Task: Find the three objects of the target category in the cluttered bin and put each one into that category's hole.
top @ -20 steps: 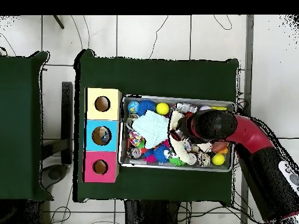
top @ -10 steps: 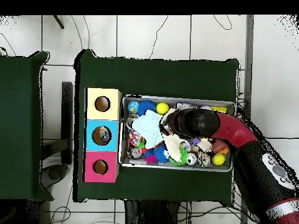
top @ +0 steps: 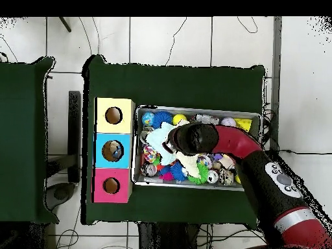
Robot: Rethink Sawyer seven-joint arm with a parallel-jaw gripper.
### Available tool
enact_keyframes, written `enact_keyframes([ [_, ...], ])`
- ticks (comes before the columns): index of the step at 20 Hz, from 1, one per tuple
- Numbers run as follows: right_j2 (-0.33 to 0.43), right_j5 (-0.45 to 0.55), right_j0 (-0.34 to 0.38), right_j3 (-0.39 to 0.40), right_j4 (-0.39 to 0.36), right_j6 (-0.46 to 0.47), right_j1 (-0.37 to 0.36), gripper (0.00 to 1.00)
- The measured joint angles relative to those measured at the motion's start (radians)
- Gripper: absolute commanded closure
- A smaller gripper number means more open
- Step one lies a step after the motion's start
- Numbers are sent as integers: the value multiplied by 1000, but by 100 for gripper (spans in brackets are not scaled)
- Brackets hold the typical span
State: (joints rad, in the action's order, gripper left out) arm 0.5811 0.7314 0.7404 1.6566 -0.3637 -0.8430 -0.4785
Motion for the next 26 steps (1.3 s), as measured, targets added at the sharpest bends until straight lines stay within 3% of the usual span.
enact_keyframes([
  [2, -8, 0, -7, 0, 0, 0, 0, 100],
  [3, -23, 0, -12, 0, -1, 0, 0, 0],
  [26, -65, 0, -25, 0, -5, 0, -34, 0],
])
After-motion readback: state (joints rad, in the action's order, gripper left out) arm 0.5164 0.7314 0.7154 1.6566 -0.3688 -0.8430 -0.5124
